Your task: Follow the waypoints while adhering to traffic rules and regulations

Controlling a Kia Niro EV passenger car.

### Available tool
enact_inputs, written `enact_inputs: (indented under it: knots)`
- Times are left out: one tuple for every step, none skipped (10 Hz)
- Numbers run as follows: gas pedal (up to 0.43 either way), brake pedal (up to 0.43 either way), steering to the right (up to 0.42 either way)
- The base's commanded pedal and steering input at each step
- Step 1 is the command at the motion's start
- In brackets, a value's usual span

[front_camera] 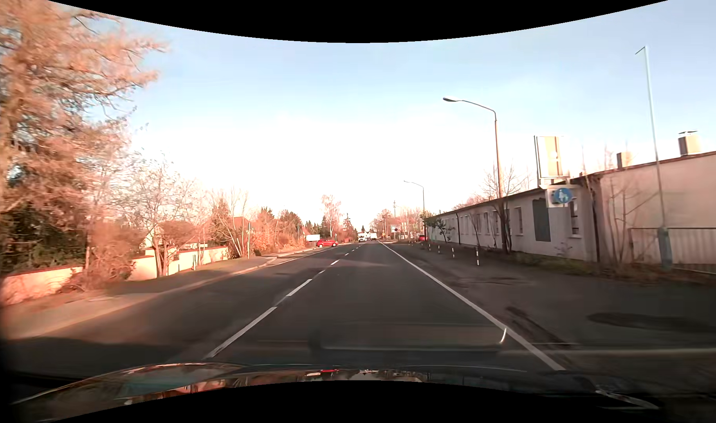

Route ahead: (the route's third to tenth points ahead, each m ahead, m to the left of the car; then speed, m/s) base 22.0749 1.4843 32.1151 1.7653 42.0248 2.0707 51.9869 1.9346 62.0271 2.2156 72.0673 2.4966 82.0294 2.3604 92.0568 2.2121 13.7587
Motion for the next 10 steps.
enact_inputs:
  knots:
    - [0.13, 0.0, -0.007]
    - [0.13, 0.0, -0.007]
    - [0.13, 0.0, -0.007]
    - [0.13, 0.0, -0.007]
    - [0.13, 0.0, -0.007]
    - [0.13, 0.0, -0.007]
    - [0.13, 0.0, -0.007]
    - [0.13, 0.0, -0.007]
    - [0.13, 0.0, -0.007]
    - [0.13, 0.0, -0.007]
